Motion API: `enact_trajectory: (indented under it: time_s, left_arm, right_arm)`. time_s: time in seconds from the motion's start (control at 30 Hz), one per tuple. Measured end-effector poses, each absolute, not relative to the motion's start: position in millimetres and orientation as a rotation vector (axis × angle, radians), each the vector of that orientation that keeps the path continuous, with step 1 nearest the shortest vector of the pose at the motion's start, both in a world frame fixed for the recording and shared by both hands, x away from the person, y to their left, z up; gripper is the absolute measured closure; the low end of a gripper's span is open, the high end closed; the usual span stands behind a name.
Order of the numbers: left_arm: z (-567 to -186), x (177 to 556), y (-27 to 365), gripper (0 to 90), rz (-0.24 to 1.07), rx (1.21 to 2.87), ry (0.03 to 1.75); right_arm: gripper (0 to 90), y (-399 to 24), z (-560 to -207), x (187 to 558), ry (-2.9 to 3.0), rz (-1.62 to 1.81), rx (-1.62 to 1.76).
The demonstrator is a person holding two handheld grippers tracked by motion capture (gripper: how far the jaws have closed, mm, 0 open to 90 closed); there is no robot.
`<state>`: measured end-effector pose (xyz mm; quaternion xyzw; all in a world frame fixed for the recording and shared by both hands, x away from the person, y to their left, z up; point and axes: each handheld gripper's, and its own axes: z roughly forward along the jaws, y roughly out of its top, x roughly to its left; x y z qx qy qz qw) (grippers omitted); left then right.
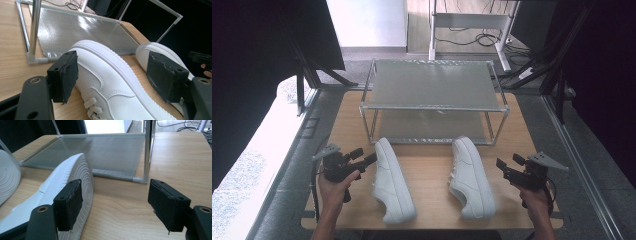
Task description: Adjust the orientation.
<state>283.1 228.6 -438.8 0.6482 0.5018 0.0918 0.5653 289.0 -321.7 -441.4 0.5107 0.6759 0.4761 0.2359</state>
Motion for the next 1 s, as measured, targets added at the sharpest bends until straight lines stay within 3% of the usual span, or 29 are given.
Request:
enact_trajectory:
  time_s: [0.33,0.4,0.67,0.73,1.0]
  left_arm:
    - [-434.4,276.6,222.3,38.0,0.223,1.547,1.139]
    - [-434.0,276.4,220.9,45.5,0.232,1.559,1.148]
    - [-430.1,275.6,224.4,59.0,0.26,1.561,1.156]
    - [-429.6,274.5,229.5,66.8,0.255,1.548,1.168]
    - [-426.5,272.3,242.6,83.7,0.261,1.527,1.201]
  right_arm:
    - [28.2,-319.4,-445.5,291.2,1.867,1.252,1.423]
    - [28.2,-315.0,-448.7,292.9,1.893,1.225,1.419]
    - [28.7,-316.5,-449.0,292.3,1.894,1.226,1.417]
    - [29.3,-321.4,-449.2,292.1,1.87,1.22,1.451]
    - [29.5,-323.3,-451.9,293.1,1.869,1.216,1.464]
